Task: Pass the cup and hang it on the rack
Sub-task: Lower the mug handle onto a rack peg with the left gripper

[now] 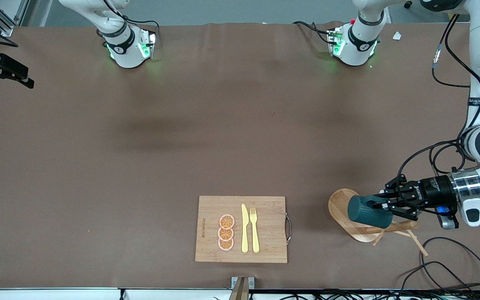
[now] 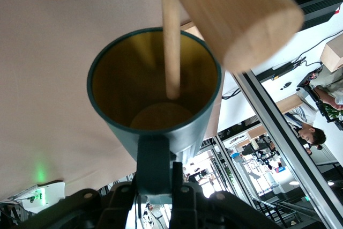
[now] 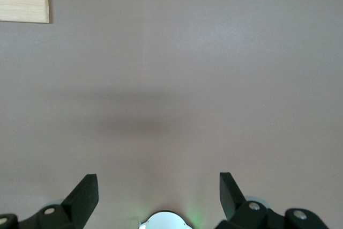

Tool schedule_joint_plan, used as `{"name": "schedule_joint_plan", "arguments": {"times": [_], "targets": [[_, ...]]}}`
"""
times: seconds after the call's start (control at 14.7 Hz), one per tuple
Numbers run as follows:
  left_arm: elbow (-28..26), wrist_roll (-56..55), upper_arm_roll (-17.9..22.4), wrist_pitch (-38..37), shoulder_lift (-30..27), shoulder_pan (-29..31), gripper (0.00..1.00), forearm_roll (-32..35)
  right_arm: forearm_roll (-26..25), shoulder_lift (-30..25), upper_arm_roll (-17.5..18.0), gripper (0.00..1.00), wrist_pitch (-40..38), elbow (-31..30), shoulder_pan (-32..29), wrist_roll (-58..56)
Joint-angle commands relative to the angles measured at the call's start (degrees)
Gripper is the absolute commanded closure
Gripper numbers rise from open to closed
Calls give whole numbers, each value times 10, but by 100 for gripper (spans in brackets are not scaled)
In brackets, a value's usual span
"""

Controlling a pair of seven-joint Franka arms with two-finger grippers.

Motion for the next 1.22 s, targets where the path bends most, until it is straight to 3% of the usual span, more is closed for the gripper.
{"name": "schedule_joint_plan", "arguments": {"times": [0.0,1.15], "targets": [[5,15,-4,-5,6,11,93,-14,5,-18,1,0,8,-20,-2,7],[4,35,-4,-6,16,33,94,-38,-11,-18,1,0,3,-21,-4,7]]}}
